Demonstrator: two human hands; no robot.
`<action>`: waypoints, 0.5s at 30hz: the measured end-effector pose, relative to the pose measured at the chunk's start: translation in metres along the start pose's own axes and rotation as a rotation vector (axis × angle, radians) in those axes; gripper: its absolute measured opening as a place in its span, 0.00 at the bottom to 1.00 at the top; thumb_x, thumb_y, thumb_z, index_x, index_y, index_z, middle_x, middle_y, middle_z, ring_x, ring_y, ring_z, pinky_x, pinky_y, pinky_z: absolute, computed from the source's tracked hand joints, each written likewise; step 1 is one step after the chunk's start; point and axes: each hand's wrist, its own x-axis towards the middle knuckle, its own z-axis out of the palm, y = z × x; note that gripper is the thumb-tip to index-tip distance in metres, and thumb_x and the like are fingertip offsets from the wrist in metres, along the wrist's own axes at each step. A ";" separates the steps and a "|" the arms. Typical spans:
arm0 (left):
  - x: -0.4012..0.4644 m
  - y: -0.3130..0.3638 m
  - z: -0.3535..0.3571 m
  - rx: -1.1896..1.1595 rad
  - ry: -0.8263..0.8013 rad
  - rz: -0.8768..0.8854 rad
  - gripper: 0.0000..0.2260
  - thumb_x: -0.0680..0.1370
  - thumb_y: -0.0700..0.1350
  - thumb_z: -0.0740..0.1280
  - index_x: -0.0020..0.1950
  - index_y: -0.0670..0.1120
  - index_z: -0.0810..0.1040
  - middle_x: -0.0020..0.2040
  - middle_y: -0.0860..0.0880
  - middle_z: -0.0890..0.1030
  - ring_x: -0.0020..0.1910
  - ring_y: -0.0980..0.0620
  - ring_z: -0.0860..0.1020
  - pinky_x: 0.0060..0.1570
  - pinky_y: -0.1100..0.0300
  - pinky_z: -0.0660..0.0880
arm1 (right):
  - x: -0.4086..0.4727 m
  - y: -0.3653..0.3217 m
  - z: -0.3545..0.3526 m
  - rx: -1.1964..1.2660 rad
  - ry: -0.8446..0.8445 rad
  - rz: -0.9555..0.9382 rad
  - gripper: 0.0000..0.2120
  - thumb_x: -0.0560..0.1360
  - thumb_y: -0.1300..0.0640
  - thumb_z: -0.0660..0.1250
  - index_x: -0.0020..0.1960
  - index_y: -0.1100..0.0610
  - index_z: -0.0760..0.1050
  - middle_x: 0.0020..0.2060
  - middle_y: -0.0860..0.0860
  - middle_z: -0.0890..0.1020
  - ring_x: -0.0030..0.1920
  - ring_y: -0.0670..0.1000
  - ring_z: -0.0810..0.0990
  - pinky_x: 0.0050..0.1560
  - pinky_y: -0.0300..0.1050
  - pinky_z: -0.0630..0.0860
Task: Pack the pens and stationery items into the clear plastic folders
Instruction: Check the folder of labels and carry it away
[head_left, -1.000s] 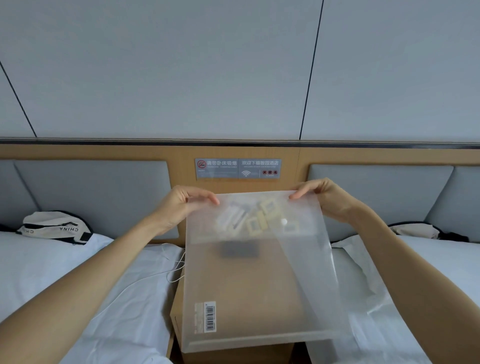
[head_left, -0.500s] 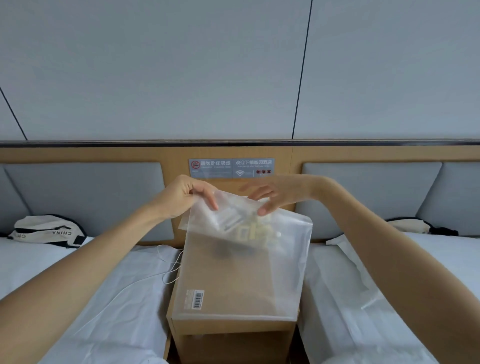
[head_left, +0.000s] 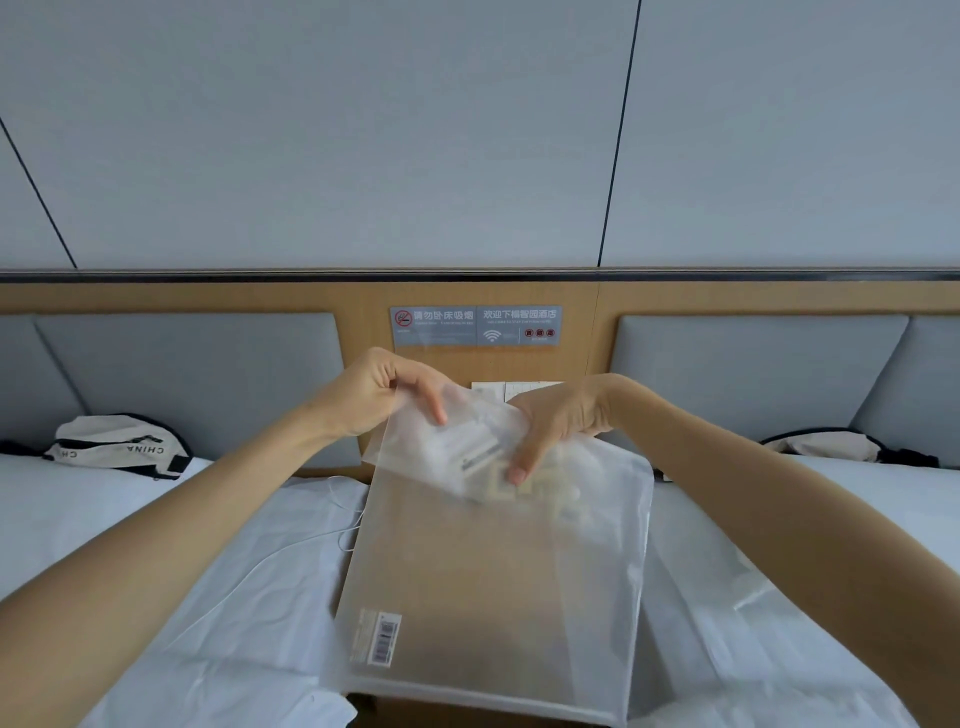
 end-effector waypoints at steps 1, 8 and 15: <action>0.000 -0.001 -0.001 0.003 0.000 -0.009 0.30 0.68 0.22 0.56 0.32 0.56 0.84 0.45 0.59 0.84 0.49 0.61 0.81 0.52 0.70 0.72 | 0.000 -0.002 0.001 -0.058 0.050 0.005 0.08 0.71 0.66 0.72 0.49 0.59 0.80 0.43 0.51 0.85 0.42 0.47 0.84 0.44 0.37 0.78; 0.002 -0.006 -0.014 0.017 -0.051 -0.087 0.32 0.71 0.22 0.56 0.34 0.57 0.84 0.49 0.62 0.83 0.54 0.62 0.79 0.55 0.72 0.69 | 0.016 -0.008 -0.004 -0.292 0.273 0.046 0.20 0.63 0.48 0.79 0.49 0.58 0.82 0.45 0.53 0.85 0.49 0.54 0.82 0.55 0.42 0.74; -0.006 -0.013 -0.041 -0.151 0.013 -0.189 0.16 0.79 0.35 0.61 0.63 0.50 0.76 0.58 0.54 0.82 0.57 0.56 0.79 0.54 0.61 0.76 | 0.018 -0.008 -0.015 -0.332 0.373 0.080 0.25 0.60 0.45 0.79 0.51 0.56 0.80 0.46 0.52 0.84 0.49 0.53 0.81 0.59 0.48 0.75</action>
